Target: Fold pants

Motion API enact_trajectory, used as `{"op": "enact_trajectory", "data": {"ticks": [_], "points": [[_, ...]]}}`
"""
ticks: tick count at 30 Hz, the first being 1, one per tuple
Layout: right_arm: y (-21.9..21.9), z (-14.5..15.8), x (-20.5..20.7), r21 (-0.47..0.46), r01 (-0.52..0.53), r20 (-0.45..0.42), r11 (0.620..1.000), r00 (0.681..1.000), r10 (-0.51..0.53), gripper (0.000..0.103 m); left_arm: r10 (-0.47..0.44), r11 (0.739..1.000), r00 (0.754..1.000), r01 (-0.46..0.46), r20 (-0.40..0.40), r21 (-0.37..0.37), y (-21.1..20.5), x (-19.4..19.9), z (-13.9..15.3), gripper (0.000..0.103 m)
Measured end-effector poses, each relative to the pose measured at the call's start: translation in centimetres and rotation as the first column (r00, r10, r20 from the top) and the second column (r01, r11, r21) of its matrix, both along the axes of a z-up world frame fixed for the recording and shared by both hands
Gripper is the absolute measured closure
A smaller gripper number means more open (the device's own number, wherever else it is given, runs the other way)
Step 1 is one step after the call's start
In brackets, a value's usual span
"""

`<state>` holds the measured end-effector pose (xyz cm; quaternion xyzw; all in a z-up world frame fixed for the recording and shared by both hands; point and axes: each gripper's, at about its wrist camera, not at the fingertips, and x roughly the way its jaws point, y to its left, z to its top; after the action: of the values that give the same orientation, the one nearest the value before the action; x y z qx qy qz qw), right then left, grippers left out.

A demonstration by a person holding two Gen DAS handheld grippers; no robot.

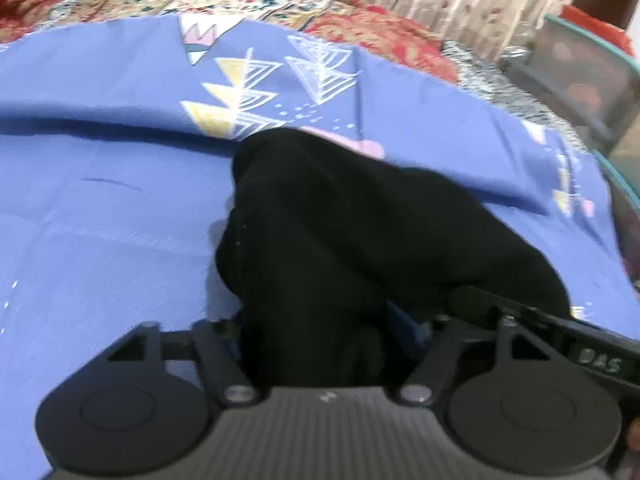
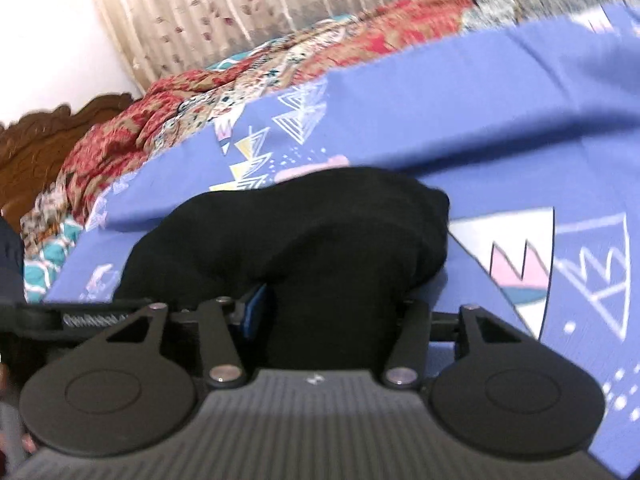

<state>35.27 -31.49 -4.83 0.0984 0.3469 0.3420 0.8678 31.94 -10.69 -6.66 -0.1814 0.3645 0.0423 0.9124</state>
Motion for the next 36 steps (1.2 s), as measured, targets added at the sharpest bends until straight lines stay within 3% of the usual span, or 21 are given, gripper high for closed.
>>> {"op": "enact_trajectory", "data": {"ticks": [6,9,13,16,21,27,33,35,36], "points": [[-1.6,0.8,-2.5,-0.014,0.088,-0.076,0.996,0.993,-0.089,0.030,0.077,0.989,0.994,-0.066,-0.080,0.131,-2.0,-2.1,2.3,0.024],[-2.4,2.0,-4.8,-0.022,0.141,-0.054,0.990,0.988,-0.142,0.026,0.115,0.978,0.989,-0.096,-0.095,0.183,-3.3,-4.8,3.9,0.024],[-3.7,3.0,-10.1,-0.078,0.138,0.022,0.987,0.990,-0.136,0.023,0.110,0.976,0.989,-0.089,-0.098,0.197,-5.2,-9.1,4.7,0.021],[-4.5,2.7,-13.2,-0.108,0.137,0.027,0.985,0.990,-0.135,0.023,0.119,0.966,0.986,-0.088,-0.118,0.242,-6.6,-12.5,4.6,0.021],[-5.4,2.5,-18.0,-0.107,0.156,0.002,0.982,0.988,-0.157,0.023,0.134,0.972,0.979,-0.100,-0.152,0.212,-7.5,-17.1,4.2,0.019],[-6.5,1.8,-22.3,-0.137,0.140,-0.058,0.981,0.987,-0.149,0.023,0.117,0.970,0.979,-0.076,-0.168,0.232,-8.9,-21.1,3.8,0.017],[-7.4,1.6,-25.1,-0.122,0.145,-0.145,0.982,0.976,-0.162,0.016,0.131,0.963,0.979,-0.088,-0.155,0.253,-9.9,-24.6,4.4,0.009],[-7.5,1.8,-25.8,-0.109,0.140,-0.164,0.984,0.974,-0.156,0.015,0.141,0.958,0.980,-0.100,-0.138,0.270,-10.0,-25.6,4.9,0.000],[-7.5,2.0,-26.3,-0.105,0.134,-0.166,0.985,0.975,-0.150,0.014,0.147,0.953,0.981,-0.108,-0.123,0.282,-10.2,-26.1,5.2,0.000]]}}
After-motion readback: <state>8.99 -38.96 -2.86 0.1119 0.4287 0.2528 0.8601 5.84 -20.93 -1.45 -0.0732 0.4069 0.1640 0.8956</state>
